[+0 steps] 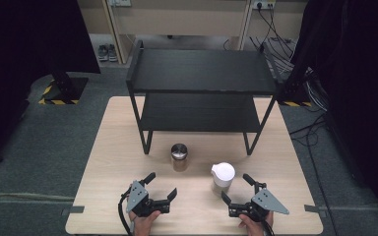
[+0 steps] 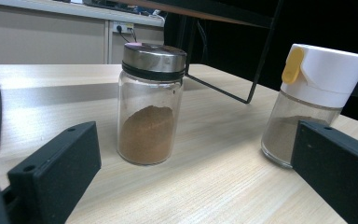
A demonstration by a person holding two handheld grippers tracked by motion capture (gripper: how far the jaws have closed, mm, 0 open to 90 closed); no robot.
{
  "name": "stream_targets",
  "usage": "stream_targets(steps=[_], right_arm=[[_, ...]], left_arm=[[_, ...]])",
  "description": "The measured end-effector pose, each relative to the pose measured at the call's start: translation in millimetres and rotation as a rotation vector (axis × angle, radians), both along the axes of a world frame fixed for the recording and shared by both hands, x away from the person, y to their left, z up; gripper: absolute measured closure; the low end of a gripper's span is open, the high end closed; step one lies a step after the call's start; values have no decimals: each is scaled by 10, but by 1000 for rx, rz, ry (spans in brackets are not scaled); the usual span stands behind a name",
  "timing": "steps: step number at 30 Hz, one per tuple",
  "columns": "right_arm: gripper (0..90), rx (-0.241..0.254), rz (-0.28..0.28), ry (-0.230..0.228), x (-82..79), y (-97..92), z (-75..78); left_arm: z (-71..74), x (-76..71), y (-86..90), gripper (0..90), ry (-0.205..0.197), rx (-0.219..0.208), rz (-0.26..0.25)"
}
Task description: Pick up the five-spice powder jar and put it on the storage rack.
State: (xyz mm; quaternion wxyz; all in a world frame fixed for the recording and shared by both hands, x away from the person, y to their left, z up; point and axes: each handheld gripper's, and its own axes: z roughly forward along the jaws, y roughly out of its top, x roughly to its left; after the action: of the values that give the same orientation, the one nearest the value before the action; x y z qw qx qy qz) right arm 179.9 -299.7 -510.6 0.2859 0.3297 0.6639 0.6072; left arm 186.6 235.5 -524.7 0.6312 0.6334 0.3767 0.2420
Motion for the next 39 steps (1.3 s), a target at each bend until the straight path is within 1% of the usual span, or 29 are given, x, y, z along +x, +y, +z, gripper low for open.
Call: stream_targets(steps=[29, 39], right_arm=[[4, 5, -9, 9, 7, -9, -3], [4, 5, -6, 5, 6, -4, 0]], left_arm=[[-7, 2, 2, 9, 0, -8, -1], [-5, 8, 2, 7, 1, -8, -2]])
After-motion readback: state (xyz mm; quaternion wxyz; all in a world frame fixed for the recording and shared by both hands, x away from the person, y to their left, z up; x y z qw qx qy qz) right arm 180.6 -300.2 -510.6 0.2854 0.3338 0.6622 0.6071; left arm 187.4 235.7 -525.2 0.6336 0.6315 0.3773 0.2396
